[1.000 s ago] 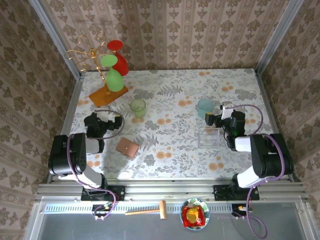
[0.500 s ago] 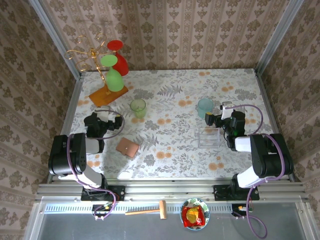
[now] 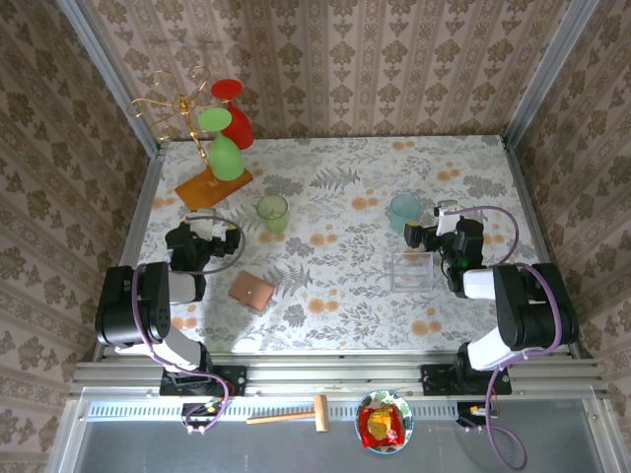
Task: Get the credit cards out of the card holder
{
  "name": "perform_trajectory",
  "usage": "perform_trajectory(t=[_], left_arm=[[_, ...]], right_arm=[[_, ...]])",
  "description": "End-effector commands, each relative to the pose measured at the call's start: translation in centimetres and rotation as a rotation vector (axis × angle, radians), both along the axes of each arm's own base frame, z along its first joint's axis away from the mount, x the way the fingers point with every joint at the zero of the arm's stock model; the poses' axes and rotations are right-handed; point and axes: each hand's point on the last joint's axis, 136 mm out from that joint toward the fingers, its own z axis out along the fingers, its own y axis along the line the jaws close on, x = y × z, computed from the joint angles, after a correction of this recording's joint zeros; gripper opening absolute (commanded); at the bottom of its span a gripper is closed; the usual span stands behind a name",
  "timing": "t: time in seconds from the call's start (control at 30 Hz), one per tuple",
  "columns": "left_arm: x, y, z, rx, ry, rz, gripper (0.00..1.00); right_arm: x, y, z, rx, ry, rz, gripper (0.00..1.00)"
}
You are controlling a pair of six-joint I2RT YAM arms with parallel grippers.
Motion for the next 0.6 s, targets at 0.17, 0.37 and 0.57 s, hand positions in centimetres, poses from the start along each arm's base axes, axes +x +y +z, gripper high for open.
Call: perform_trajectory(t=[0.17, 0.37, 0.57], left_arm=[[0.3, 0.5, 0.3, -0.010, -0.002, 0.021, 1.00], [0.2, 0.6, 0.4, -0.013, -0.009, 0.023, 1.00], [-0.2, 1.0, 1.3, -0.012, -0.038, 0.053, 1.00]], right_arm=[[0.0, -0.1, 0.3, -0.009, -0.022, 0.006, 1.00], [0.0, 0.0, 0.3, -0.010, -0.025, 0.006, 1.00], [0.1, 0.0, 0.8, -0.017, -0.017, 0.008, 1.00]])
